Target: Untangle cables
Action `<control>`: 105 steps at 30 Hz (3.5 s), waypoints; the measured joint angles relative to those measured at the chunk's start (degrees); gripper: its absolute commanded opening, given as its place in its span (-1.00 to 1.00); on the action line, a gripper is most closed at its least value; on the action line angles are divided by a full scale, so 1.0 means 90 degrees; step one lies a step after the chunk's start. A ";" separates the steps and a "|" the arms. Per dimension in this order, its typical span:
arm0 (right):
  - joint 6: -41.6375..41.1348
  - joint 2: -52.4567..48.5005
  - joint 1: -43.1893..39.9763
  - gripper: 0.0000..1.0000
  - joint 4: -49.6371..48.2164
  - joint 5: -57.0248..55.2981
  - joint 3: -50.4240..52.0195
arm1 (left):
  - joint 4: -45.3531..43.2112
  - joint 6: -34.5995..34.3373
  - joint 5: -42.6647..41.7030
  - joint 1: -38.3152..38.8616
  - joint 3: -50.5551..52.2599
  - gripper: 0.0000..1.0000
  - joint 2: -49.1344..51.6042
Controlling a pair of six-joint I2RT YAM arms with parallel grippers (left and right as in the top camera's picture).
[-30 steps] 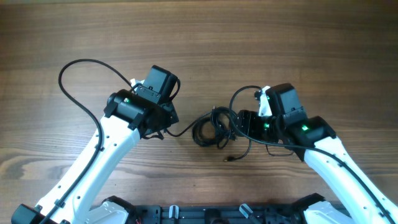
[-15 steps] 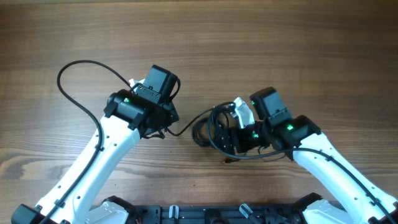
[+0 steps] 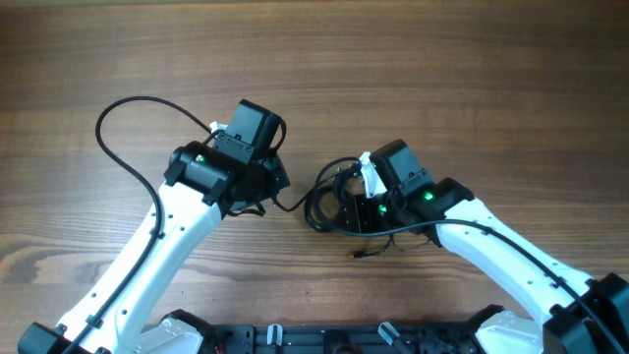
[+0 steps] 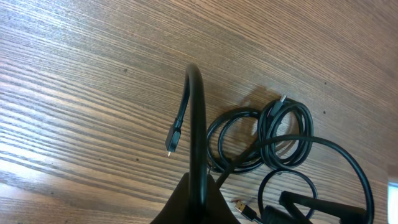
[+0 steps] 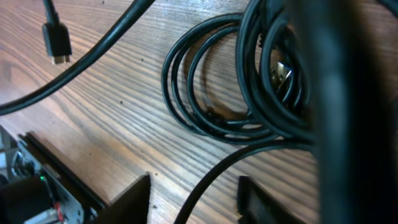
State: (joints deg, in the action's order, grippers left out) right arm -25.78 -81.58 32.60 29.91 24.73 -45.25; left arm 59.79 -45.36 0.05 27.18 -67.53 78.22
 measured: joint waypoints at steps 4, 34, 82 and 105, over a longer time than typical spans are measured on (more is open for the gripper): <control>-0.0214 -0.0034 0.0000 -0.79 -0.0053 -0.0046 0.0000 | -0.0002 0.0000 -0.0019 0.0000 0.0000 -0.92 0.0000; -0.0923 0.2028 0.0024 -0.91 0.0442 -0.1545 0.0000 | 0.0345 0.0000 -0.0034 -0.0906 0.0000 -0.92 0.0000; 0.0454 0.0034 -0.1212 -0.05 0.1464 -0.1239 0.0000 | 0.0644 0.0002 0.0107 -0.1326 0.0002 -0.92 0.0000; 0.0398 -0.0401 -0.1212 -0.91 0.1103 -0.1008 0.0000 | 0.0641 0.0000 0.0107 -0.1326 0.0002 -0.92 0.0002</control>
State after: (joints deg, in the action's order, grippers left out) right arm -22.20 -85.19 21.69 39.83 15.66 -45.25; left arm 65.56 -45.36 1.02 15.25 -67.51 78.24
